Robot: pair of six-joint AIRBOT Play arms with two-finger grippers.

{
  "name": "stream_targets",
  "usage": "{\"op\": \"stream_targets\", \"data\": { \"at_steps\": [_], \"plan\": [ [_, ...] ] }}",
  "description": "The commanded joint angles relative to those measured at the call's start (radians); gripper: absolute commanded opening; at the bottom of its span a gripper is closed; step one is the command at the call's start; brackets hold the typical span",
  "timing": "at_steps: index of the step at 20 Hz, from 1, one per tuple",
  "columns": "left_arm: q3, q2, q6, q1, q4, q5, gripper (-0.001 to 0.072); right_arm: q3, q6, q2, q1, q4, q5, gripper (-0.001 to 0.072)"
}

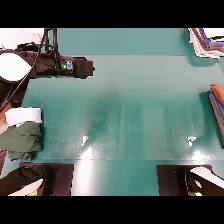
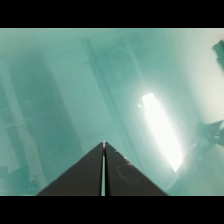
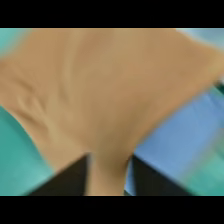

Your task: Fold the shirts.

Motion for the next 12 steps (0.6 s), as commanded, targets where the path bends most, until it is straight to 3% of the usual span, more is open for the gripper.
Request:
{"op": "stream_targets", "data": {
  "at_steps": [1, 5, 8, 12],
  "plan": [
    [0.000, 0.000, 0.011, 0.000, 0.000, -0.005, 0.0026, -0.126, 0.000, 0.082, -0.106, -0.074, 0.001, 0.0527],
    [0.000, 0.000, 0.011, 0.000, 0.000, -0.006, 0.0026, -0.089, 0.000, 0.098, -0.047, 0.189, -0.024, 0.0527],
    [0.000, 0.000, 0.011, 0.000, 0.000, -0.006, 0.0027, -0.011, 0.000, 0.098, 0.188, 0.311, -0.045, 0.0525],
    [0.000, 0.000, 0.011, 0.000, -0.002, -0.013, 0.0027, 0.078, 0.000, 0.098, 0.605, 0.307, -0.105, 0.0524]
  ]
}}
